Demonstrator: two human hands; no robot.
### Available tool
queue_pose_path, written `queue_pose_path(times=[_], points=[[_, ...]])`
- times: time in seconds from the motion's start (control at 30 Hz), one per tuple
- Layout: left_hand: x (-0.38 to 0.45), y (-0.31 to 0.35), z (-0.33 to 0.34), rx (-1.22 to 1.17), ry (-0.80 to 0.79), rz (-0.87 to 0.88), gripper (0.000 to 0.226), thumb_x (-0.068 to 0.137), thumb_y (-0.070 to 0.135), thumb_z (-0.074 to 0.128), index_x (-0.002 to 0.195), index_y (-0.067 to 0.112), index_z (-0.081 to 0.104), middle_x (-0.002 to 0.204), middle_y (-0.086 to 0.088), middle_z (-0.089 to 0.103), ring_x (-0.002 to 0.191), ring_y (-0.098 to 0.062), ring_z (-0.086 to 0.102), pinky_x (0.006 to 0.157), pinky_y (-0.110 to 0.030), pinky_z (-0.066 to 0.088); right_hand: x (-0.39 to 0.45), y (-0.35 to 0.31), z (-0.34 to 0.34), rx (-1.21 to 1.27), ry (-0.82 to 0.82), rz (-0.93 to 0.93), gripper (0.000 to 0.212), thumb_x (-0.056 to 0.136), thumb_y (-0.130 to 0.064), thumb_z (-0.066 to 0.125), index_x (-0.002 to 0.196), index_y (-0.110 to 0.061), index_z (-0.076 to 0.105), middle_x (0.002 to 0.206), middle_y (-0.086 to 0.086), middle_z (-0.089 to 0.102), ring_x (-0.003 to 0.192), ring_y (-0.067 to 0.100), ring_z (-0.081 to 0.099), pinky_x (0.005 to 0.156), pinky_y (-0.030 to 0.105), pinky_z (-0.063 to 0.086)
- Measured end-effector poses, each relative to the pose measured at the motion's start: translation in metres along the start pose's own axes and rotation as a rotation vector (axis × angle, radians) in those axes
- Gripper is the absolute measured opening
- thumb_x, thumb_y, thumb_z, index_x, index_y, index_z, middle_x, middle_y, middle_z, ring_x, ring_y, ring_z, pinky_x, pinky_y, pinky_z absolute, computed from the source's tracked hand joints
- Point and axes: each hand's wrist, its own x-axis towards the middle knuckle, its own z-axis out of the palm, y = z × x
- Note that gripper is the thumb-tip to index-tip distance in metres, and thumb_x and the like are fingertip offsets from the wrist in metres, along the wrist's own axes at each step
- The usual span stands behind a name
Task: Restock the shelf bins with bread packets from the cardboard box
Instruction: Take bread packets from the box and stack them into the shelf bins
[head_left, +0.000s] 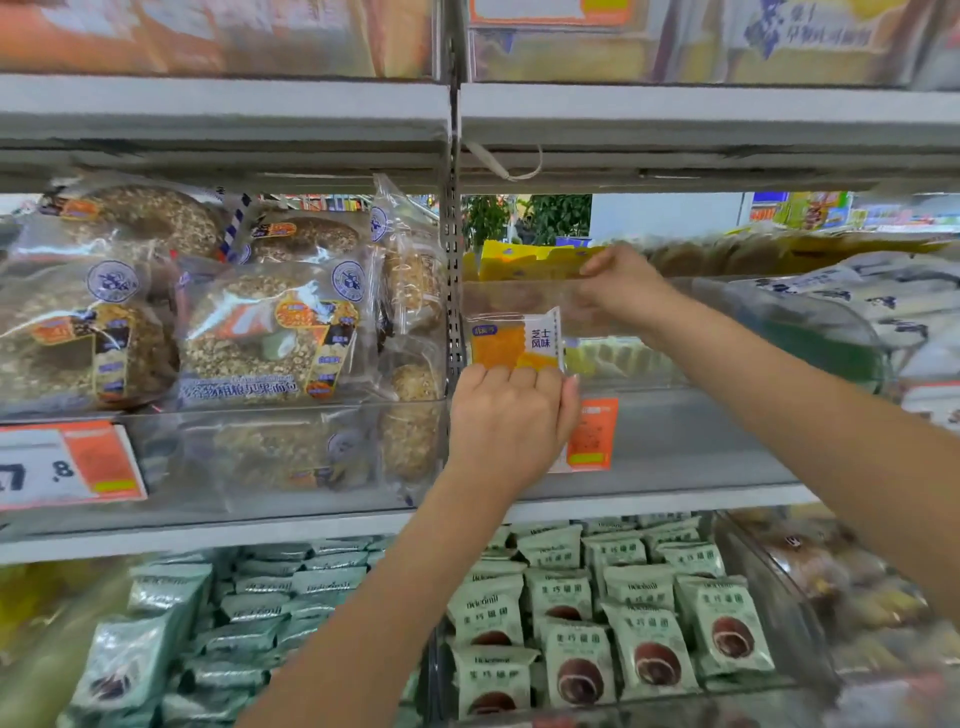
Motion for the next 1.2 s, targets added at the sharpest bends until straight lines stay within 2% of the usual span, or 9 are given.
queue_pose_path(times=[0.17,0.3,0.4,0.53,0.7,0.87,0.97,1.07,1.2], points=[[-0.039,0.003,-0.03,0.019,-0.002,0.04,0.02,0.097,0.024,0.048,0.106,0.009,0.059,0.099,-0.013,0.064,0.099,-0.029,0.05,0.099,-0.043,0.035,-0.156,0.011,-0.03,0.271,0.139,-0.378,0.025,0.089,-0.008,0.06,0.086,-0.028,0.045,0.087,-0.002,0.056,0.078,0.01,0.056,0.074,0.025,0.05],[-0.14,0.043,-0.083,-0.321,-0.164,0.049,0.017,0.095,0.016,0.044,0.108,0.007,0.049,0.105,-0.015,0.054,0.092,-0.032,0.051,0.079,-0.042,0.042,-0.273,0.09,-0.019,0.252,0.204,-0.308,0.022,0.091,-0.004,0.057,0.092,-0.023,0.047,0.083,-0.008,0.056,0.073,0.003,0.056,0.067,0.018,0.046],[-0.238,0.078,-0.117,-0.431,-0.615,-0.075,0.024,0.099,0.026,0.032,0.103,0.009,0.048,0.098,-0.013,0.058,0.084,-0.031,0.055,0.07,-0.04,0.047,-0.34,0.166,0.019,0.077,-0.058,-0.013,0.027,0.089,-0.001,0.057,0.092,-0.026,0.048,0.08,-0.005,0.058,0.066,-0.003,0.056,0.062,0.019,0.043],[-0.34,0.116,-0.155,-0.324,-1.406,-0.25,0.04,0.097,0.042,0.03,0.125,0.017,0.045,0.123,-0.003,0.048,0.113,-0.024,0.047,0.09,-0.038,0.041,-0.415,0.262,0.072,-0.271,-0.67,0.259,0.029,0.092,-0.018,0.059,0.118,-0.019,0.046,0.104,0.005,0.061,0.091,0.01,0.06,0.073,0.018,0.045],[-0.418,0.14,-0.184,-0.328,-1.684,-0.396,0.044,0.096,0.045,0.042,0.132,0.02,0.039,0.136,-0.002,0.042,0.126,-0.025,0.038,0.101,-0.042,0.033,-0.46,0.33,0.119,-0.817,-0.934,0.302,0.086,0.089,-0.041,0.059,0.151,-0.024,0.003,0.156,0.008,0.015,0.136,0.037,0.027,0.104,0.051,0.033],[-0.418,0.155,-0.184,-0.462,-1.594,-0.581,0.028,0.096,0.041,0.046,0.11,0.018,0.053,0.111,-0.001,0.056,0.107,-0.022,0.054,0.089,-0.04,0.046,-0.459,0.332,0.121,-0.734,-0.85,0.258,0.038,0.094,-0.019,0.053,0.131,-0.016,0.046,0.12,0.013,0.059,0.109,0.031,0.058,0.085,0.042,0.052],[-0.399,0.154,-0.172,-0.732,-1.62,-1.192,0.063,0.086,0.065,0.047,0.126,0.015,0.05,0.1,0.0,0.063,0.087,-0.015,0.063,0.073,-0.035,0.054,-0.437,0.303,0.104,-0.6,-0.708,0.289,0.022,0.097,-0.014,0.047,0.113,-0.013,0.061,0.105,0.011,0.066,0.092,0.027,0.065,0.071,0.033,0.051],[-0.38,0.145,-0.164,-1.185,-1.526,-1.758,0.086,0.068,0.077,0.058,0.133,0.021,0.048,0.123,-0.005,0.061,0.1,-0.018,0.064,0.087,-0.034,0.05,-0.414,0.266,0.079,-0.128,-0.565,0.515,0.01,0.092,-0.026,0.059,0.087,-0.02,0.066,0.088,0.004,0.069,0.07,0.018,0.065,0.053,0.026,0.052],[-0.36,0.128,-0.16,-1.767,-1.041,-2.102,0.059,0.069,0.038,0.08,0.115,0.008,0.059,0.11,-0.016,0.068,0.095,-0.025,0.069,0.086,-0.04,0.056,-0.4,0.243,0.057,0.359,-0.54,0.651,0.022,0.092,-0.033,0.058,0.106,-0.018,0.067,0.077,0.004,0.071,0.063,0.016,0.068,0.048,0.026,0.053]])
